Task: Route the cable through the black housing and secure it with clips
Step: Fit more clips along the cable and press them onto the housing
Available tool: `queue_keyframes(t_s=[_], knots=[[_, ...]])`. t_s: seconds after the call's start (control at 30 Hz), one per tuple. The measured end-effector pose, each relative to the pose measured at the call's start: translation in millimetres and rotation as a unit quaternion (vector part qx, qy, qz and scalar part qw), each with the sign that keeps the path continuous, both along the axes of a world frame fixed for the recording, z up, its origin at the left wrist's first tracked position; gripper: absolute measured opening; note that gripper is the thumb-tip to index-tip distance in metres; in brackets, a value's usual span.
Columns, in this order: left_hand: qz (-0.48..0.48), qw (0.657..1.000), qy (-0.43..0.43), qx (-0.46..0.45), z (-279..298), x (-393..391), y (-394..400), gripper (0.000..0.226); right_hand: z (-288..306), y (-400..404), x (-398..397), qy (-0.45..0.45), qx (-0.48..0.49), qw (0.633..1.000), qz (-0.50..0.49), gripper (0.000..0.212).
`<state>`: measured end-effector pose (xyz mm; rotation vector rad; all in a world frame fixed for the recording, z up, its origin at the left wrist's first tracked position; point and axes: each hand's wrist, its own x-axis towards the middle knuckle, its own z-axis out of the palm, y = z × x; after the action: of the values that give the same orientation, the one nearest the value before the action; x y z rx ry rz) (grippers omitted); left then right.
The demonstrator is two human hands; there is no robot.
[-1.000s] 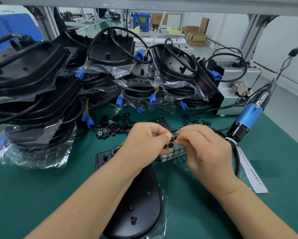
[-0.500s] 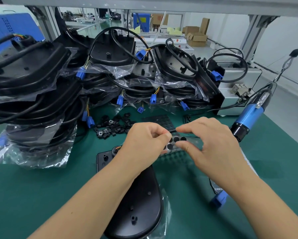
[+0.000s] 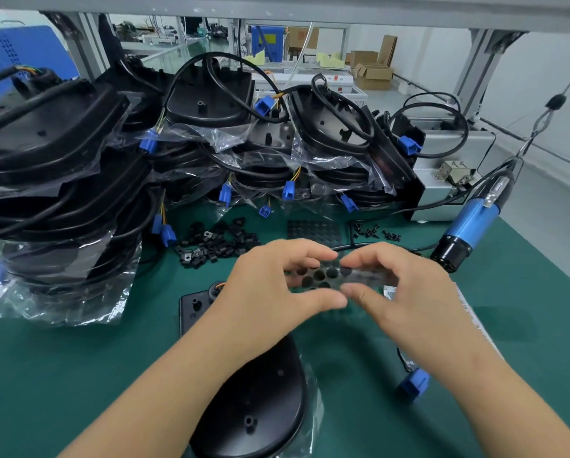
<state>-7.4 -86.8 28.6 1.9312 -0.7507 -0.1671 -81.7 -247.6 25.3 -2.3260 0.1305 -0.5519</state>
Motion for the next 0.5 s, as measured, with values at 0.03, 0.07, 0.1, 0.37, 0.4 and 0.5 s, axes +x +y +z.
queue_keyframes(t_s=[0.03, 0.07, 0.1, 0.37, 0.4, 0.5], knots=[[0.004, 0.999, -0.036, 0.016, 0.0, -1.6, -0.8, 0.036, -2.2, 1.7, -0.7, -0.006, 0.016, 1.000, -0.002, 0.024], [0.019, 0.997, -0.070, 0.025, 0.1, -3.0, -2.1, 0.033, -4.0, 3.7, -1.4, -0.011, 0.033, 0.999, -0.001, 0.023], [0.035, 0.995, -0.092, 0.024, 0.5, -4.1, -3.3, 0.028, -5.6, 5.9, -2.1, -0.014, 0.050, 0.999, 0.001, 0.023], [0.066, 0.989, -0.124, 0.038, -1.9, -10.5, -5.2, 0.018, -6.8, 11.2, -7.3, -0.019, 0.090, 0.996, -0.001, 0.015], [0.067, 0.989, -0.125, 0.039, -2.5, -11.2, -5.6, 0.018, -5.4, 10.6, -7.3, -0.013, 0.079, 0.997, -0.011, 0.014], [0.073, 0.988, -0.127, 0.040, -4.2, -12.2, -6.2, 0.017, -0.4, 9.5, -9.5, 0.009, 0.024, 0.999, -0.041, 0.008]])
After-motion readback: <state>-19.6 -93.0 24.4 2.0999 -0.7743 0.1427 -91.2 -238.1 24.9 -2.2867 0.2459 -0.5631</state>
